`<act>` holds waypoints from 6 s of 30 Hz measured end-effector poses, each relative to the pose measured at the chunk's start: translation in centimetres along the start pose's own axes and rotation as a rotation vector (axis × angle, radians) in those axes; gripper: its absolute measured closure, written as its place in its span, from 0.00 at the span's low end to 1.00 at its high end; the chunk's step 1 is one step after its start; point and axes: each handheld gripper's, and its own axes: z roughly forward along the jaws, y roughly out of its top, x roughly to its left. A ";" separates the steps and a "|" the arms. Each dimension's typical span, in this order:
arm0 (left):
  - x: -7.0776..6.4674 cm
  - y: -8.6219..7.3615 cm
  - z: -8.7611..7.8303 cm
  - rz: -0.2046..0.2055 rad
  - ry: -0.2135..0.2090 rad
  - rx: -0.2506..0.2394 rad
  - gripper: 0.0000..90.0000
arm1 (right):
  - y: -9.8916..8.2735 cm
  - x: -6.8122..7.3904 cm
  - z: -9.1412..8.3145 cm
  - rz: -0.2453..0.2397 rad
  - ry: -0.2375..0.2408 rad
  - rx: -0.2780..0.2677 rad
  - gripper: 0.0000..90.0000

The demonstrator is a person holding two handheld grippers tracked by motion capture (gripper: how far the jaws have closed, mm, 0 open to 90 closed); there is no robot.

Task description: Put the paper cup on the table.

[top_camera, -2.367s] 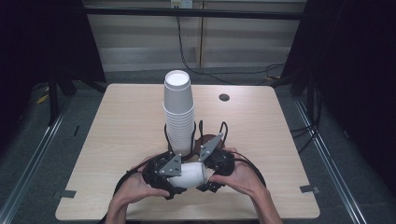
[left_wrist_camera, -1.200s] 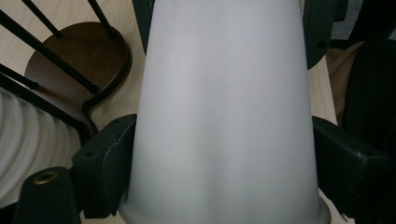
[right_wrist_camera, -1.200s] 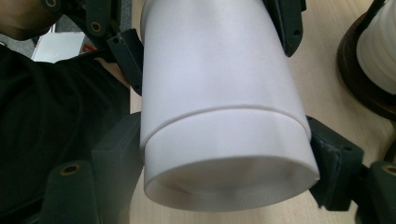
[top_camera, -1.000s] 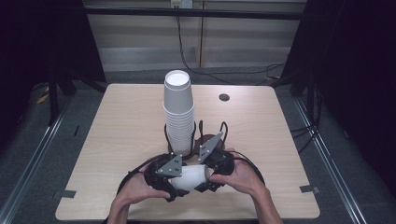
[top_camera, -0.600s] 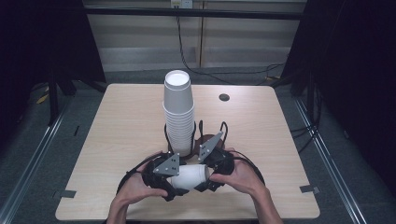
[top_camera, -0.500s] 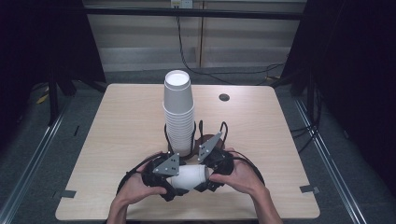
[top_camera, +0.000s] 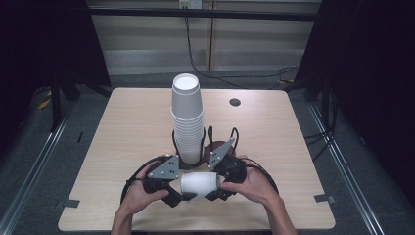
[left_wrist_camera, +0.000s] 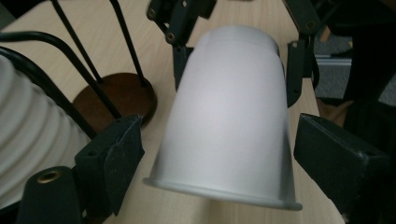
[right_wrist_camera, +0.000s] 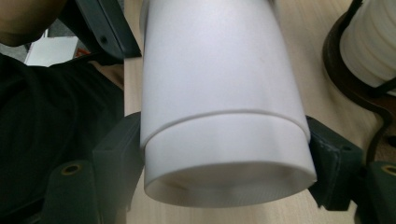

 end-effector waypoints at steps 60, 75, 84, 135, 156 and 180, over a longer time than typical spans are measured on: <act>-0.8 -3.8 -2.5 -0.157 0.119 -0.276 0.17 | -4.6 -0.3 0.1 0.114 -0.067 -0.422 0.27; -1.1 -4.0 -2.2 -0.164 0.117 -0.313 0.17 | -6.2 -0.1 0.8 0.102 -0.045 -0.539 0.27; -1.2 -4.0 -2.0 -0.165 0.100 -0.333 0.17 | -6.7 -0.1 1.2 0.083 -0.034 -0.604 0.27; 0.1 -2.3 1.2 -0.176 -0.003 -0.341 0.02 | -5.5 0.7 1.5 -0.002 -0.005 -0.612 0.27; 0.2 -2.0 0.7 -0.174 -0.043 -0.346 0.10 | -5.8 0.5 1.8 -0.013 0.006 -0.629 0.24; 0.7 -2.7 -0.9 -0.217 0.040 -0.294 0.10 | -8.5 1.1 1.0 0.100 -0.235 -0.756 0.15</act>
